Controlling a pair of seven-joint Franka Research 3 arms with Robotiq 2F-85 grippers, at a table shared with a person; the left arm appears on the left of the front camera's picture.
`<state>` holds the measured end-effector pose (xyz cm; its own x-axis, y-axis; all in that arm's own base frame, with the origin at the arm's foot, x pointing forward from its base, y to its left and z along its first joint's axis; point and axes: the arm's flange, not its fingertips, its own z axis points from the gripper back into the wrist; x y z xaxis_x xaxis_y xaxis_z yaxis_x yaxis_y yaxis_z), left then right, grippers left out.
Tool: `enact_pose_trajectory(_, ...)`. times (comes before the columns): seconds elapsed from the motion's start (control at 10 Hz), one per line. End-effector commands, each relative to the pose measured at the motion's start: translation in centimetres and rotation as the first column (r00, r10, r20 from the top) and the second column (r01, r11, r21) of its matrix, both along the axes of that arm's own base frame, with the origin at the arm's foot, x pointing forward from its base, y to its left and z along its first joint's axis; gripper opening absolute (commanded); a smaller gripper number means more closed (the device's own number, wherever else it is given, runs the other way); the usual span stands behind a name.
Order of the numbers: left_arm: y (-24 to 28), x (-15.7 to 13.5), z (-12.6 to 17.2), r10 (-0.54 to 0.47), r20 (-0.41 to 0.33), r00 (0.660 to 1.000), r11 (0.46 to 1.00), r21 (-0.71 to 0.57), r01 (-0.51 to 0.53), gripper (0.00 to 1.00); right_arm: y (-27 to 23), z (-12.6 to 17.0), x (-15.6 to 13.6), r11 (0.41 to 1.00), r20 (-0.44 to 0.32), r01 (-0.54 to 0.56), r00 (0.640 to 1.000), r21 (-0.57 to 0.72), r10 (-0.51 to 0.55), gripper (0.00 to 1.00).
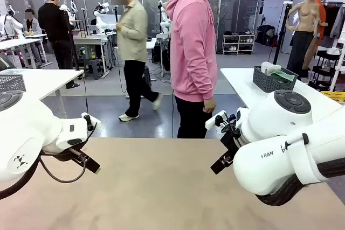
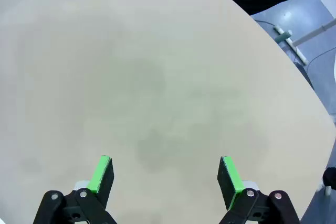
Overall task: Fold the towels and place them in the basket.
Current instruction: When a person lays out a Towel with hook on the table, fold it in half twice.
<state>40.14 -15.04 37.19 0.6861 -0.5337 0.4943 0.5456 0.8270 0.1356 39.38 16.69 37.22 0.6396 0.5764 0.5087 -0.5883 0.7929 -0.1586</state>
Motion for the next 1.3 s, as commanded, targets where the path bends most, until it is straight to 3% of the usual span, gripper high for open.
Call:
enact_pose_trajectory(0.0, 0.0, 0.0, 0.0, -0.001, 0.000, 1.000, 1.000, 0.000, 0.001, 1.00, 0.0, 0.0, 0.0, 1.000, 0.000, 0.000, 1.000, 0.000, 0.000, 1.00)
enact_pose_trajectory(0.8, -0.1, 0.0, 0.0, -0.002, 0.000, 1.000, 1.000, 0.000, 0.002, 1.00, 0.0, 0.0, 0.0, 1.000, 0.000, -0.001, 1.000, -0.001, 0.001, 1.00)
enact_pose_trajectory(1.0, 0.4, 0.4, 6.1, -0.059, -0.010, 0.998, 0.997, -0.053, 0.058, 1.00, -1.7, 6.7, 0.8, 0.998, 0.028, 0.026, 0.999, 0.053, -0.028, 1.00)
enact_pose_trajectory(1.2, 2.4, -1.6, 14.2, -0.082, -0.033, 0.996, 0.991, -0.112, 0.078, 1.00, -3.9, 15.3, -0.4, 0.993, -0.011, 0.033, 0.999, 0.111, -0.032, 1.00)
